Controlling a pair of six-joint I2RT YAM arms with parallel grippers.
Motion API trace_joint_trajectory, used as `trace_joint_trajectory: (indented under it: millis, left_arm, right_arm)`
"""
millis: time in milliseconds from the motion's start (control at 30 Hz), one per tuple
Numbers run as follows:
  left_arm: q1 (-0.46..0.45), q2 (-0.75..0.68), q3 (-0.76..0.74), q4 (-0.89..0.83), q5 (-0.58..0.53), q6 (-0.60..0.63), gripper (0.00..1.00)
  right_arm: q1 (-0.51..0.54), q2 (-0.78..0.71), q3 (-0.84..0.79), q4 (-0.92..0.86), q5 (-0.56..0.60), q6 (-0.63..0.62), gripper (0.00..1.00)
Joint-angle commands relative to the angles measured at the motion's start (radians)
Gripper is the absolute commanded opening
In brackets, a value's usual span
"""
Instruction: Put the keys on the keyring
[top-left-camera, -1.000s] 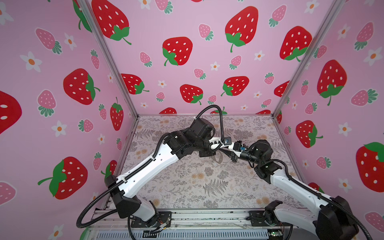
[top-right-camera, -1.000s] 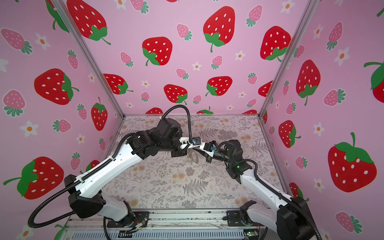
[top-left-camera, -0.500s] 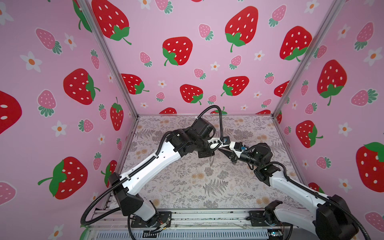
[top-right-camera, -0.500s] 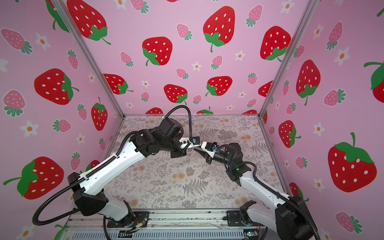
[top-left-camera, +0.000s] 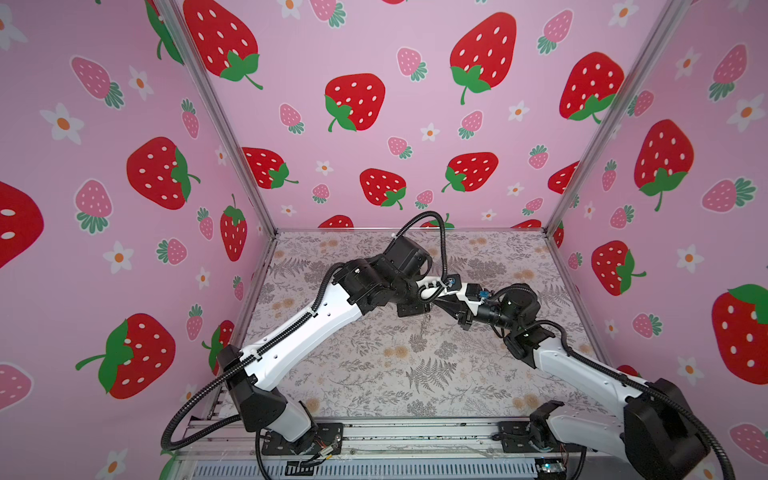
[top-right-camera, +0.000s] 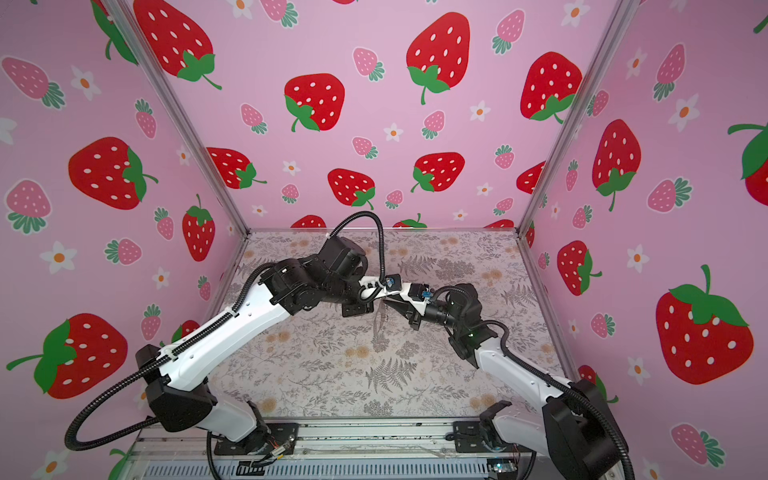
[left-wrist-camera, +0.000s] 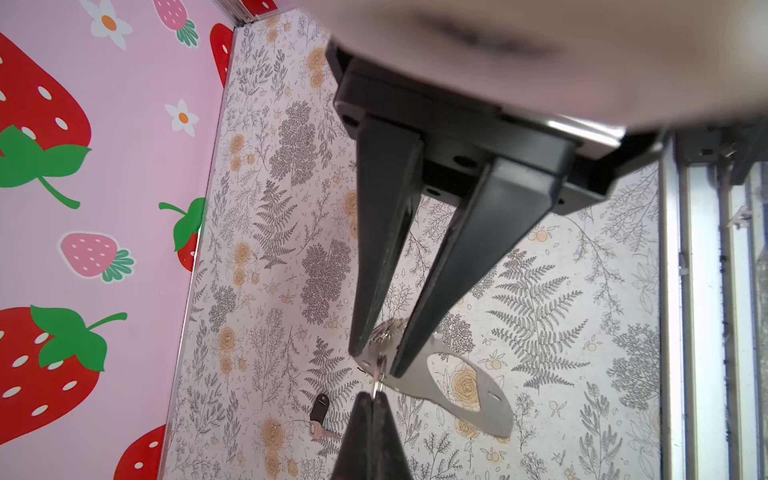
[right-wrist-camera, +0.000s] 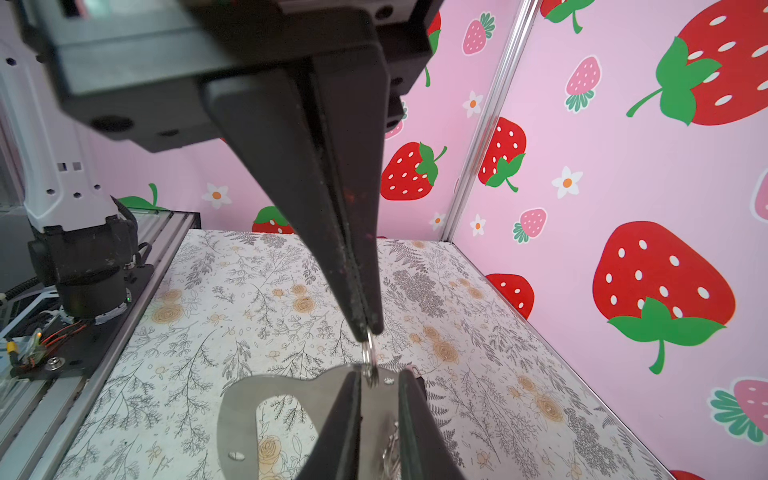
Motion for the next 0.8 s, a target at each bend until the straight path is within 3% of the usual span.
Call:
trace_joint_trajectory:
  millis: [0,667,700,767]
  left_arm:
    - [-0.008,0.007,0.042,0.011,0.012,0.012,0.0]
    - [-0.019,-0.056,-0.049,0.116,0.03,0.009,0.0]
    - [-0.019,-0.063,-0.061,0.127,0.022,0.005,0.04]
    - [-0.015,-0.081,-0.087,0.15,0.005,-0.012,0.27]
  right_arm:
    - [0.009,0.008,0.032,0.033,-0.027,0.015,0.18]
    - [0.017,-0.004,0.027,0.014,0.003,-0.037,0.0]
    - [0.017,-0.006,0.024,0.015,0.012,-0.047,0.0]
    - [0.017,-0.015,0.015,0.014,0.029,-0.068,0.0]
